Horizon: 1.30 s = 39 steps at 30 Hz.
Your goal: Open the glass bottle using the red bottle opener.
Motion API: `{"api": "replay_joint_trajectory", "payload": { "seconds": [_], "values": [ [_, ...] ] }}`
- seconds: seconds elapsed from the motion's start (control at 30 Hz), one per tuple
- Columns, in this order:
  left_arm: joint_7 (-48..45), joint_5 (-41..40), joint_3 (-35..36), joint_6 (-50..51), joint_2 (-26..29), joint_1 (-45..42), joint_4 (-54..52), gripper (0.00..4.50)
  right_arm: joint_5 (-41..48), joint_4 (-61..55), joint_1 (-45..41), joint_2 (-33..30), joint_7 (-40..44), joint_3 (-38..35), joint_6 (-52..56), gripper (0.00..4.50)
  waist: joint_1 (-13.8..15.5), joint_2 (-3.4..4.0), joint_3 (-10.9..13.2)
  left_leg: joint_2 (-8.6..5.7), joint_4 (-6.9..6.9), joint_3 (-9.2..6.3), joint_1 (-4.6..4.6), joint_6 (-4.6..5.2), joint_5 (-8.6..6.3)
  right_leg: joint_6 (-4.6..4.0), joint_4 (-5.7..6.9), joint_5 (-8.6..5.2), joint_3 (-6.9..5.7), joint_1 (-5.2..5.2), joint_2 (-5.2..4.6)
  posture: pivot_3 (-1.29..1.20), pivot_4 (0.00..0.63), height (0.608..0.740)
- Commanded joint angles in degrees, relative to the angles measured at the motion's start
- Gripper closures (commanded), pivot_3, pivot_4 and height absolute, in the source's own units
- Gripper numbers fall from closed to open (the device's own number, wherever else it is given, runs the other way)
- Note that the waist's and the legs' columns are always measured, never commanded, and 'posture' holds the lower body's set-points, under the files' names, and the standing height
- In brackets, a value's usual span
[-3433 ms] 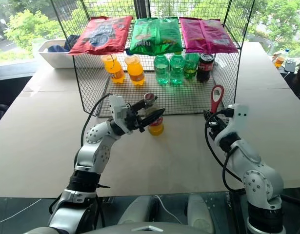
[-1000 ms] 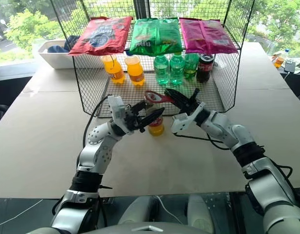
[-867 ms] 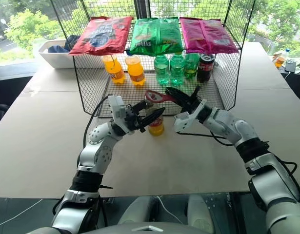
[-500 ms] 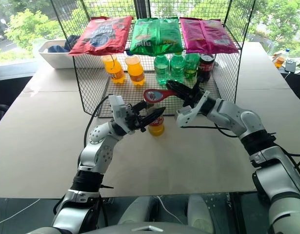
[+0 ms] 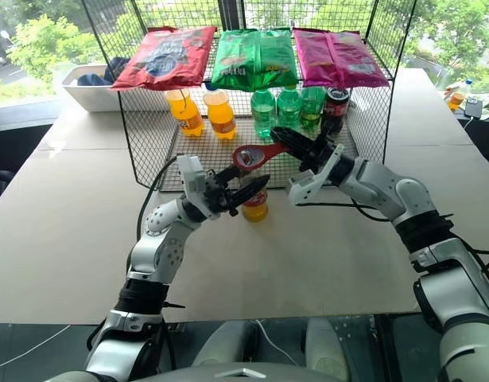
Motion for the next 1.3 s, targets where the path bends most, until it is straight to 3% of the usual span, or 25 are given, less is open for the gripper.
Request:
{"api": "replay_joint_trajectory", "payload": {
  "seconds": [0.03, 0.43, 0.7, 0.77, 0.83, 0.87, 0.9, 1.3],
  "values": [
    [-0.61, 0.43, -2.27, 1.81, -0.11, 1.2, -0.09, 2.34, 2.68, -2.51, -1.22, 0.05, -0.97, -3.75, 0.61, 4.5, 0.01, 0.0, 0.0, 0.0, 0.0, 0.0, 0.0, 0.0, 0.0, 0.0, -0.01, 0.0, 0.0, 0.0, 0.0, 0.0, 0.15, 0.74],
    [0.2, 1.34, -2.15, 1.4, 0.18, 1.41, -0.52, 2.34, 9.77, -2.63, 1.94, 3.24, -0.9, -8.74, 4.02, 4.5, -0.02, 0.0, 0.0, 0.01, -0.06, 0.0, 0.0, 0.0, 0.0, 0.0, -0.09, 0.0, 0.0, 0.01, 0.0, 0.0, 0.15, 0.74],
    [1.32, 1.94, -1.86, 0.97, 0.35, 1.36, -0.54, 2.34, 17.43, -7.23, 9.31, 8.44, 2.7, -11.4, 10.53, 4.5, -0.06, 0.0, 0.0, 0.04, -0.08, 0.0, 0.0, 0.0, 0.0, 0.0, -0.08, 0.0, 0.0, 0.04, 0.01, 0.0, 0.15, 0.74],
    [1.53, 2.06, -1.87, 0.78, 0.37, 1.34, -0.53, 1.44, 17.81, -9.14, 10.98, 9.59, 3.49, -11.46, 11.9, 4.5, -0.14, 0.01, 0.0, 0.04, -0.07, 0.02, 0.0, 0.0, 0.0, 0.0, -0.05, 0.01, 0.02, 0.02, 0.01, 0.0, 0.15, 0.74],
    [1.65, 2.2, -1.86, 0.7, 0.3, 1.3, -0.54, 0.88, 18.16, -10.52, 12.27, 10.59, 3.94, -11.6, 13.17, 4.5, -0.23, 0.01, 0.01, 0.04, -0.07, 0.05, 0.0, 0.0, 0.0, 0.0, -0.01, 0.01, 0.05, -0.01, 0.02, 0.0, 0.15, 0.74],
    [1.65, 2.26, -1.87, 0.7, 0.28, 1.3, -0.56, 0.28, 18.21, -11.12, 12.77, 10.95, 4.13, -11.67, 13.71, 4.5, -0.22, 0.01, 0.01, 0.05, -0.07, 0.04, -0.01, 0.0, 0.0, 0.0, 0.0, 0.01, 0.04, -0.02, 0.03, 0.0, 0.15, 0.74],
    [1.54, 2.2, -1.91, 0.8, 0.28, 1.3, -0.57, 0.03, 18.13, -11.63, 13.14, 11.2, 4.31, -11.72, 14.09, 4.5, -0.21, 0.02, 0.01, 0.05, -0.08, 0.03, -0.02, 0.0, 0.0, 0.0, 0.0, 0.01, 0.04, -0.03, 0.03, 0.0, 0.15, 0.74],
    [0.73, 0.83, -1.79, 1.84, 0.98, 2.05, -2.28, 0.03, 19.92, -14.24, 15.97, 11.68, 5.82, -12.86, 16.89, 4.5, -0.21, 0.02, 0.01, 0.05, -0.08, 0.04, -0.01, 0.0, 0.0, 0.0, -0.01, 0.0, 0.04, -0.04, 0.03, 0.0, 0.15, 0.74]
  ]
}}
